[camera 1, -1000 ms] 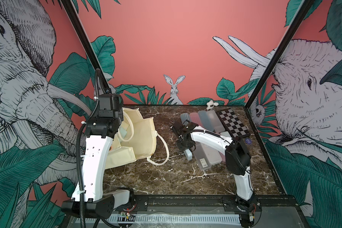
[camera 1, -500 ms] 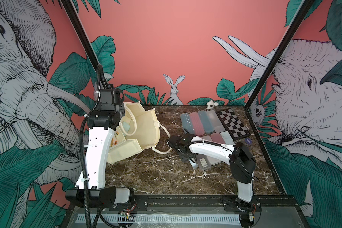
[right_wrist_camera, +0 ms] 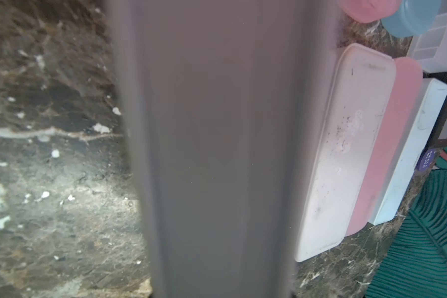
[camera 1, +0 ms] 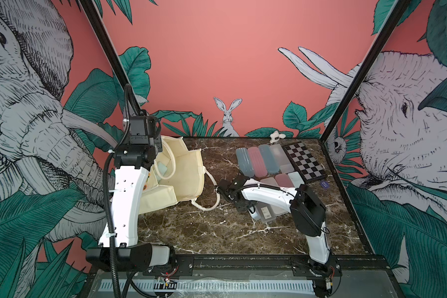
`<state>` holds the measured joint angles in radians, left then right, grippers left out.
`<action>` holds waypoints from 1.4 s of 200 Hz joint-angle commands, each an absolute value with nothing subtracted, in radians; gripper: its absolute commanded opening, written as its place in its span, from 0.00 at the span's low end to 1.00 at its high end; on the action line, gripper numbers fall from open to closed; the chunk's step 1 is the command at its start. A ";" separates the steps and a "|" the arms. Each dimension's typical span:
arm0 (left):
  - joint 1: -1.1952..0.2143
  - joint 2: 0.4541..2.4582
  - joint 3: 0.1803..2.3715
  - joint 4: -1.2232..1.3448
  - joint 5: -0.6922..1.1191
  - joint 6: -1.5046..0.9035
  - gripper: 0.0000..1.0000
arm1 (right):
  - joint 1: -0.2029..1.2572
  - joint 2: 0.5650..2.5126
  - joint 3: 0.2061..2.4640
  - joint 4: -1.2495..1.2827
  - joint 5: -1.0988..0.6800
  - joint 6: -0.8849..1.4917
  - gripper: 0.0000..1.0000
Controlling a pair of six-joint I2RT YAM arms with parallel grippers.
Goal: Take out the pencil case from the canvas bag
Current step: Place the pencil case at the center of the board.
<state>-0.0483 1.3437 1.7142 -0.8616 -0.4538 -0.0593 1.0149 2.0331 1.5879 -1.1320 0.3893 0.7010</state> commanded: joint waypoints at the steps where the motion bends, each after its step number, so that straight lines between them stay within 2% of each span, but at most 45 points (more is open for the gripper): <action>1: -0.041 1.316 1.736 -0.785 -0.454 -0.071 0.00 | 1.022 2.041 1.576 -1.161 0.402 0.721 0.48; 30: -0.041 1.316 1.728 -0.782 -0.449 -0.077 0.00 | 1.024 2.028 1.576 -1.152 0.388 0.720 0.55; 93: -0.041 1.313 1.724 -0.783 -0.452 -0.074 0.00 | 1.035 1.978 1.559 -1.062 0.285 0.692 0.56; 106: -0.038 1.313 1.725 -0.783 -0.454 -0.072 0.00 | 1.035 1.973 1.546 -1.022 0.240 0.688 0.60; 131: -0.035 1.308 1.724 -0.787 -0.457 -0.069 0.00 | 1.034 1.963 1.530 -0.955 0.172 0.690 0.73; 146: -0.031 1.304 1.721 -0.788 -0.459 -0.068 0.00 | 1.034 1.948 1.515 -0.914 0.154 0.692 0.76; 190: 0.041 1.292 1.718 -0.807 -0.349 -0.110 0.00 | 1.014 1.949 1.496 -0.829 0.169 0.661 0.75; 259: 0.093 1.266 1.721 -0.823 -0.290 -0.123 0.00 | 1.004 2.099 1.648 -0.958 0.283 0.614 0.76; 280: 0.094 1.262 1.715 -0.813 -0.256 -0.117 0.00 | 1.004 2.115 1.652 -0.982 0.327 0.632 0.73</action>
<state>0.0879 1.3125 1.7111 -0.8711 -0.2924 -0.1051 1.0050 2.0907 1.6318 -0.8948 0.2375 0.6212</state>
